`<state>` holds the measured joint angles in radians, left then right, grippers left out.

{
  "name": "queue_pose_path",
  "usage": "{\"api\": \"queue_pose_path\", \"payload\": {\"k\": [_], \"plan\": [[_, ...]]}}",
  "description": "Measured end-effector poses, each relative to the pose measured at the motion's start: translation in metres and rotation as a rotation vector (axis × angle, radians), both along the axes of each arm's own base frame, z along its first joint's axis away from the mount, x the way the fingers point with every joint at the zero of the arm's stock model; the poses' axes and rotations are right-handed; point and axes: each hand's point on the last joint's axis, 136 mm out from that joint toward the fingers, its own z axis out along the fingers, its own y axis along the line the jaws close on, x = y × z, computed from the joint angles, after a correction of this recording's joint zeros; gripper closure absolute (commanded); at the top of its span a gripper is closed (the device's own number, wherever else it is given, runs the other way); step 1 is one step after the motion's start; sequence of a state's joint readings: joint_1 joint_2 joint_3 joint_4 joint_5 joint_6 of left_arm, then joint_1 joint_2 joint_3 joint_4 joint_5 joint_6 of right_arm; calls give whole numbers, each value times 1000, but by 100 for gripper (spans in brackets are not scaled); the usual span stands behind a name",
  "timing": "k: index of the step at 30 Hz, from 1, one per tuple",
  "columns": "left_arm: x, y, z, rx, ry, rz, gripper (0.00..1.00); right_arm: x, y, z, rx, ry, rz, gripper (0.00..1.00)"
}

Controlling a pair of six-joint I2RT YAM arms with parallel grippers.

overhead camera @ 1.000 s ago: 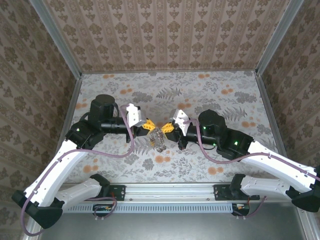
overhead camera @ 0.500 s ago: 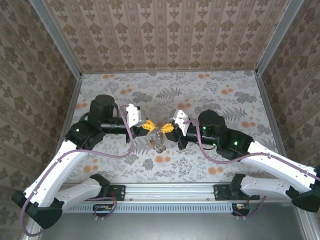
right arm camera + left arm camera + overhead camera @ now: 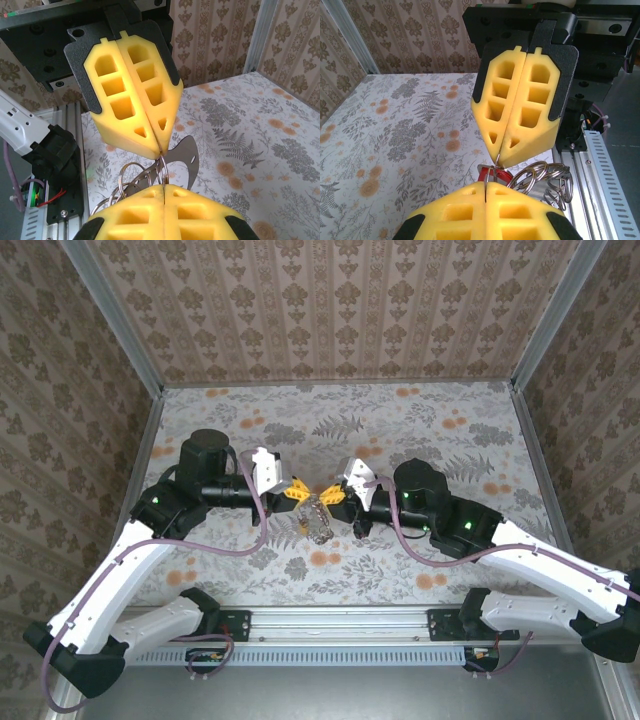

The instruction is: Put the keys on the keyring

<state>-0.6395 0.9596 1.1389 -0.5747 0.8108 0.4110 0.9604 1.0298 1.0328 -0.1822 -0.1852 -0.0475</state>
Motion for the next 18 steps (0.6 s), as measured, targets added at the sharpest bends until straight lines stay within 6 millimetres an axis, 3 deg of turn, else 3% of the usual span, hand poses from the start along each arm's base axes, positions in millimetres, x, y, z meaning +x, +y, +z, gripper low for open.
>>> {"api": "queue_pose_path", "payload": {"k": [18], "plan": [[0,0,0,0,0,0,100,2,-4,4,5,-12,-25,100]]}}
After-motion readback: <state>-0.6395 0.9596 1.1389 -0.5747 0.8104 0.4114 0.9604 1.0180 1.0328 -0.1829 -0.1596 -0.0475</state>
